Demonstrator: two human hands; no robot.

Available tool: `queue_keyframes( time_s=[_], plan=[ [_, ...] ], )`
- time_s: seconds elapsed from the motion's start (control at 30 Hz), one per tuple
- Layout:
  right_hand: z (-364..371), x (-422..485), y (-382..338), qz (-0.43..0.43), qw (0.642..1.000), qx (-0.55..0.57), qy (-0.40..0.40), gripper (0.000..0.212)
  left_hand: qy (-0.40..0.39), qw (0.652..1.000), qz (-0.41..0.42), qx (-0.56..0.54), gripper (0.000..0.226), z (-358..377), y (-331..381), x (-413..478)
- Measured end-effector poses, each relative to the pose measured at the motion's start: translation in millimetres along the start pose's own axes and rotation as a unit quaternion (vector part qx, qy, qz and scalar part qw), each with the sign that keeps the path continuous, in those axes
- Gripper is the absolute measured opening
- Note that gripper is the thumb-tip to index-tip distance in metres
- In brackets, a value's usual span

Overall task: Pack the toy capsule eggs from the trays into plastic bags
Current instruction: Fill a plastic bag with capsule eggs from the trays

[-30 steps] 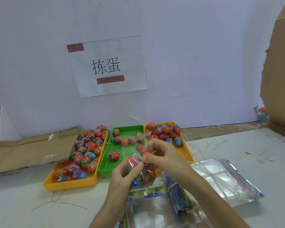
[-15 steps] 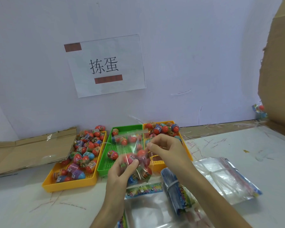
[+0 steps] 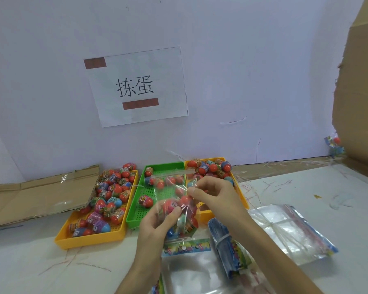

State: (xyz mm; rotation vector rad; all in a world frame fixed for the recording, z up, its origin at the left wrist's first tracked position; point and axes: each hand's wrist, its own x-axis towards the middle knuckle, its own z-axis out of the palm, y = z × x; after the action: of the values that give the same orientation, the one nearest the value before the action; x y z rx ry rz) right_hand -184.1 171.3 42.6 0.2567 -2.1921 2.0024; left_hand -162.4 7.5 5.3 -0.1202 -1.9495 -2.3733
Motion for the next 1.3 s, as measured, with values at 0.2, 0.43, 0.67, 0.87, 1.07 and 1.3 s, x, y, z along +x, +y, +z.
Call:
queue_keyframes(
  time_s=[0.2,0.43,0.67,0.87,1.07,1.3],
  plan=[
    [-2.3,-0.9,-2.1,-0.008,1.0,0.004,-0.012,0.023,0.049,0.997,0.046,0.022,0.024,0.2,-0.3,0.0],
    [1.9,-2.3,0.4,0.013,0.999,-0.012,-0.047,0.017,0.143,0.986,0.08,0.022,0.024,-6.9,0.7,3.6],
    [2.2,-2.1,1.1,0.025,0.997,-0.034,-0.068,0.01,0.173,0.98,0.092,0.031,0.014,-10.3,1.1,4.7],
    [5.0,-1.3,1.2,0.024,0.997,-0.046,-0.058,0.015,0.199,0.973,0.108,0.04,0.02,-9.6,-1.0,4.4],
    [5.2,-1.6,0.9,0.022,0.998,-0.05,-0.037,0.02,0.212,0.972,0.096,0.021,0.02,-10.1,0.2,3.9],
    [4.6,-2.6,5.0,-0.017,0.993,-0.118,0.017,0.021,0.177,0.977,0.11,0.036,0.011,-3.9,1.9,0.0]
  ],
)
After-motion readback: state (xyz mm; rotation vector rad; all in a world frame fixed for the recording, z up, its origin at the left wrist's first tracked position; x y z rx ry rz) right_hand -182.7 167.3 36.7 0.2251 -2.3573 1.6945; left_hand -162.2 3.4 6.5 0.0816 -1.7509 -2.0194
